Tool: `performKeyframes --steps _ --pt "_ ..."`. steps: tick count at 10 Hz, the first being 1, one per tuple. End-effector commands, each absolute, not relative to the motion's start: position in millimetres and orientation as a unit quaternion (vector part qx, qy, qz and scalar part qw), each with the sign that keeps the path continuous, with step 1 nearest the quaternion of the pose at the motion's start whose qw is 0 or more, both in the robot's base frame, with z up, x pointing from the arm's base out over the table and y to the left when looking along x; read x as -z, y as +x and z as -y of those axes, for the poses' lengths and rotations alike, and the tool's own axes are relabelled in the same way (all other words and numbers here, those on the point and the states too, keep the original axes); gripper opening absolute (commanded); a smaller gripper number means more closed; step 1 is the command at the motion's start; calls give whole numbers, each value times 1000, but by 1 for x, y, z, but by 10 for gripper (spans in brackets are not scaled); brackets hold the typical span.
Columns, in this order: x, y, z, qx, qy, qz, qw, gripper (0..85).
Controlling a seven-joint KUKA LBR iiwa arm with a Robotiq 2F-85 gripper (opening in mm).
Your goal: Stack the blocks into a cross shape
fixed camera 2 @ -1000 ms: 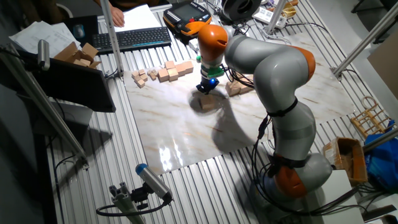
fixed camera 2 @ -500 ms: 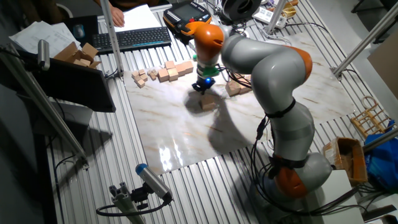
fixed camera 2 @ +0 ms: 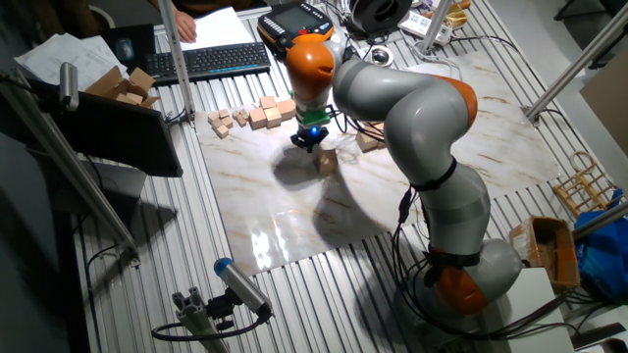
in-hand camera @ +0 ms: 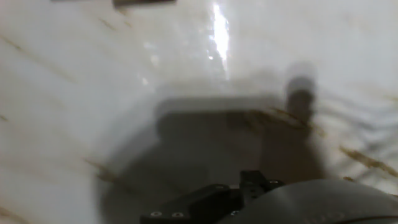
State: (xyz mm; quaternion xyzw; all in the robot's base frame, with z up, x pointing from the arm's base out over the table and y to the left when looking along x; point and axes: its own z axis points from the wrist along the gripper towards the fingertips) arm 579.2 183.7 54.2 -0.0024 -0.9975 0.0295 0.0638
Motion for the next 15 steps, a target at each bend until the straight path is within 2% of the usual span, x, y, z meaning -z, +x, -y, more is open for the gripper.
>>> performKeyframes --steps 1,2,3,8,15 --pt "-51 576 -176 -27 5 997 67 0" --pt "-50 577 -165 -16 16 996 81 0" --pt "-50 578 -154 -16 28 996 84 0" --pt "-52 575 -133 -19 43 995 83 0" --pt "-51 576 -135 -3 33 996 83 0"
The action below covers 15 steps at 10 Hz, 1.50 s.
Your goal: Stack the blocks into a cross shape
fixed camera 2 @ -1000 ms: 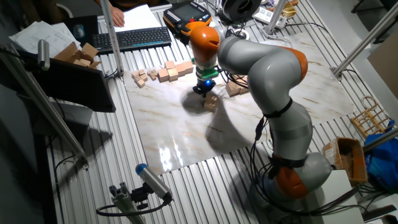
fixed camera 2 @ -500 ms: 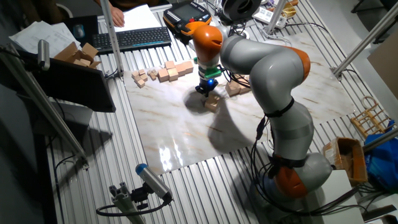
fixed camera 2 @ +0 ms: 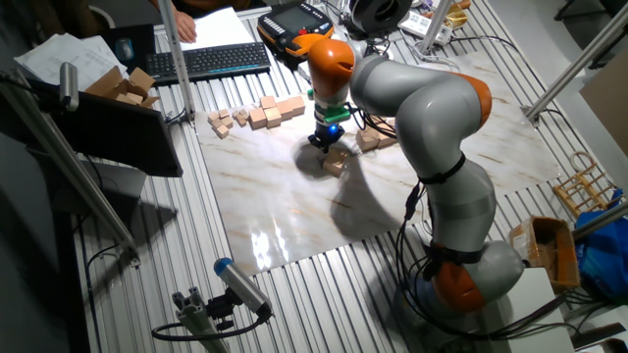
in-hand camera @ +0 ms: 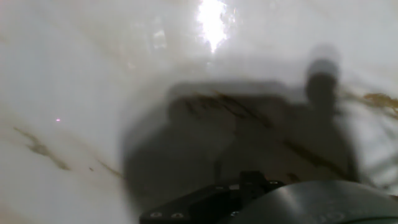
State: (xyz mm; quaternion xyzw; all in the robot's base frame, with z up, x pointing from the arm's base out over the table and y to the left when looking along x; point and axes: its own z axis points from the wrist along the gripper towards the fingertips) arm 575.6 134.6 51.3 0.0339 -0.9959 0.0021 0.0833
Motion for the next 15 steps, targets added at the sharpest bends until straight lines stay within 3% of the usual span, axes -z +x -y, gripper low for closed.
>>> performKeyframes --steps 1,6,8,10,15 --pt "-51 576 -134 0 35 996 84 0" --pt "-51 576 -134 20 2 997 68 0" --pt "-51 576 -134 9 -30 997 71 0" --pt "-51 576 -134 29 -28 996 75 0" --pt "-47 567 -129 -9 -19 996 82 0"
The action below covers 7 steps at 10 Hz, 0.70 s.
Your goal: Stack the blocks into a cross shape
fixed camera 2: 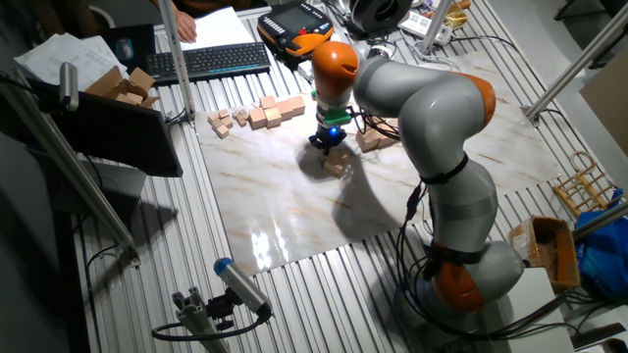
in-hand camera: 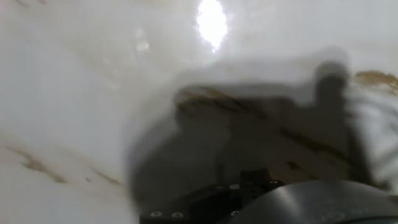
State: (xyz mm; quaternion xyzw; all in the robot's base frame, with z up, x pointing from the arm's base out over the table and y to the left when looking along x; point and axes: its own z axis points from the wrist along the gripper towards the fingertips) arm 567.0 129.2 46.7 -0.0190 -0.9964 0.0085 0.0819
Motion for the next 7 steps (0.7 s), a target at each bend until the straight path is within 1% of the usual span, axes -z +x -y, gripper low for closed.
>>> performKeyframes --steps 1,3,7 --pt "-47 565 -122 -12 -13 996 84 0" --pt "-49 562 -102 -7 6 996 87 0" --pt "-54 557 -77 -16 25 996 85 0"
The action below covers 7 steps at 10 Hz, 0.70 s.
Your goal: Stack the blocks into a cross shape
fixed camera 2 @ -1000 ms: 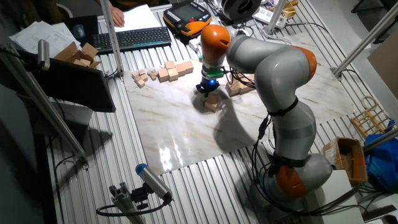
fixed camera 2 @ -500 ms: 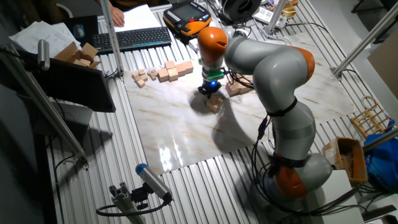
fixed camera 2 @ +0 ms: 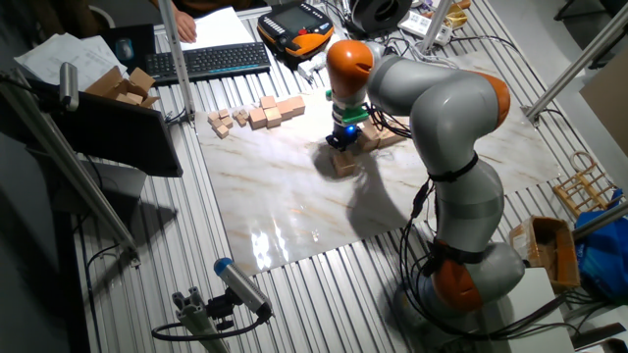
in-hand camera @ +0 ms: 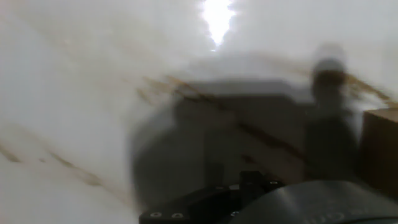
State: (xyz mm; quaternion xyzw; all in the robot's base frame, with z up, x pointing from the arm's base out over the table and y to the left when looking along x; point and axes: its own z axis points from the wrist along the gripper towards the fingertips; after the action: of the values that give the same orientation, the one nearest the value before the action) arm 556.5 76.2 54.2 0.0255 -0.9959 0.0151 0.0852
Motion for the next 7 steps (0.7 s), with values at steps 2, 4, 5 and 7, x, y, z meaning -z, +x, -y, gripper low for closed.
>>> performKeyframes --steps 2,4,5,7 --pt "-55 555 -70 -17 29 996 85 0" --pt "-54 557 -64 -5 36 996 82 0" --pt "-55 559 -72 -4 27 996 83 0" --pt "-63 560 -99 -9 -5 997 80 0"
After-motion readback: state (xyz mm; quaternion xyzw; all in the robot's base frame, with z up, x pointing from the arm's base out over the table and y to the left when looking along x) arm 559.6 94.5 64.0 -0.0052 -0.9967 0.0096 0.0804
